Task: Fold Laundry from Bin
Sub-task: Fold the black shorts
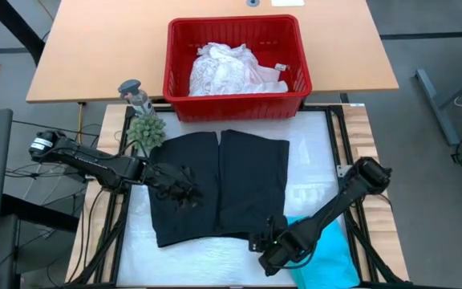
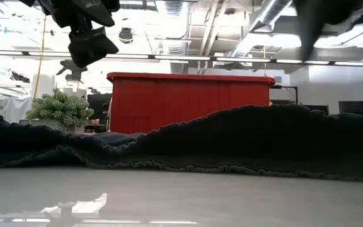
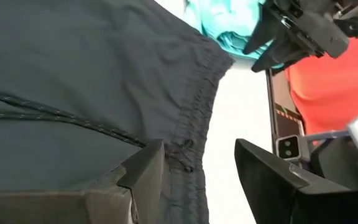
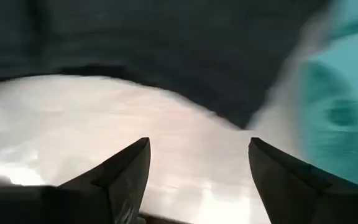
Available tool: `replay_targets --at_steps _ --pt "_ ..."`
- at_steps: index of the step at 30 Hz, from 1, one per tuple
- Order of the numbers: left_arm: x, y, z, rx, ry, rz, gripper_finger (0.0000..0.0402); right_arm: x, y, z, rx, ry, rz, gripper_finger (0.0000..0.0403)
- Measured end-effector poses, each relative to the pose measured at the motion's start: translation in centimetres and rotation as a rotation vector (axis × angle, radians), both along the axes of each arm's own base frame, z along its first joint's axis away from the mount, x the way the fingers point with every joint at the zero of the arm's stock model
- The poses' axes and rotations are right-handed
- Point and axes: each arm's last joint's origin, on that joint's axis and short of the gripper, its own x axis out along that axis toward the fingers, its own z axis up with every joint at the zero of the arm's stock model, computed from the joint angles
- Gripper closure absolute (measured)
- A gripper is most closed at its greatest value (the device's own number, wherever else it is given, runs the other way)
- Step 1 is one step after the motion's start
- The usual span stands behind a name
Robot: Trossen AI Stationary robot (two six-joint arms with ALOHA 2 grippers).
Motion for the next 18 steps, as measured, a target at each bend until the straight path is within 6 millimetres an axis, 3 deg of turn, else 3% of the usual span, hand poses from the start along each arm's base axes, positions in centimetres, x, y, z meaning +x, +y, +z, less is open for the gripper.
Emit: replay_targets --at_steps 3,18 --pt "0.1 0.1 -0.1 0.008 0.000 0.030 0.0216 -0.1 -0.7 -0.2 0.029 0.091 -0.006 0.0109" --pt "1.3 -0.2 -2.0 0.010 0.084 0.031 0.0216 1.3 -3.0 -0.5 0.091 0.153 -0.080 0.0110"
